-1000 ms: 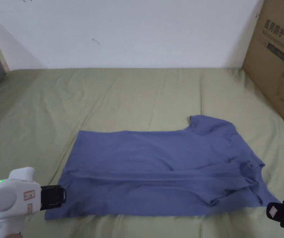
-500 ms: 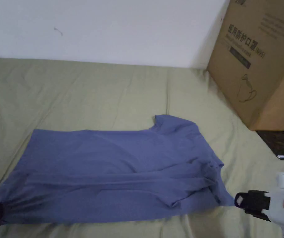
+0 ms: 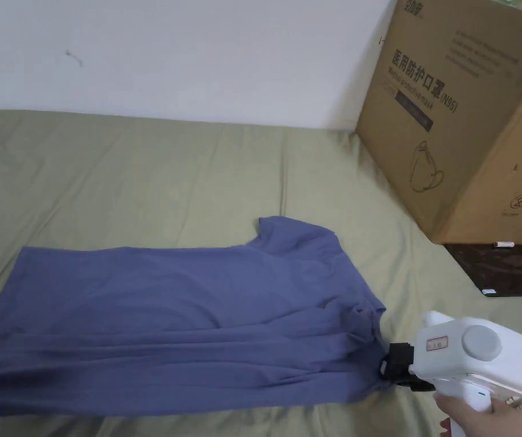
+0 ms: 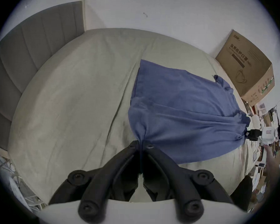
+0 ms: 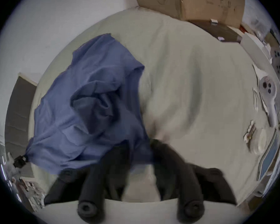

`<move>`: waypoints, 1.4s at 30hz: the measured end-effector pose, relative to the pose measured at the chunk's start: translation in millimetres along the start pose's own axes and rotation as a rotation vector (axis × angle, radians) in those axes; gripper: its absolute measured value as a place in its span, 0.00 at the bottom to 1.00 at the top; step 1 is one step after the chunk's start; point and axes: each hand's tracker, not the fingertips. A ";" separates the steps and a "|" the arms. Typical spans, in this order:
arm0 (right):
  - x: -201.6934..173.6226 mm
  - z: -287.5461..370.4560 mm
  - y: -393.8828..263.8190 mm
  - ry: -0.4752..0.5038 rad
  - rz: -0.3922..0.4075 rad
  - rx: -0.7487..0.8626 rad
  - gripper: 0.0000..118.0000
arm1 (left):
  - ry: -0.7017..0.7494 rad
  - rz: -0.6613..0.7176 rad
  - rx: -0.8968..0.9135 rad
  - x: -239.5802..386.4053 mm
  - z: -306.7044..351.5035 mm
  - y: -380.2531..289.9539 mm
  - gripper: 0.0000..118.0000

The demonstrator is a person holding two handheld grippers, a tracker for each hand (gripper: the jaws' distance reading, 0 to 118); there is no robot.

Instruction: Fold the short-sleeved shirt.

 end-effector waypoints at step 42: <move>-51.9 170.2 -112.5 0.150 0.207 0.252 0.23 | -0.199 -0.105 0.134 28.2 120.4 -47.7 0.00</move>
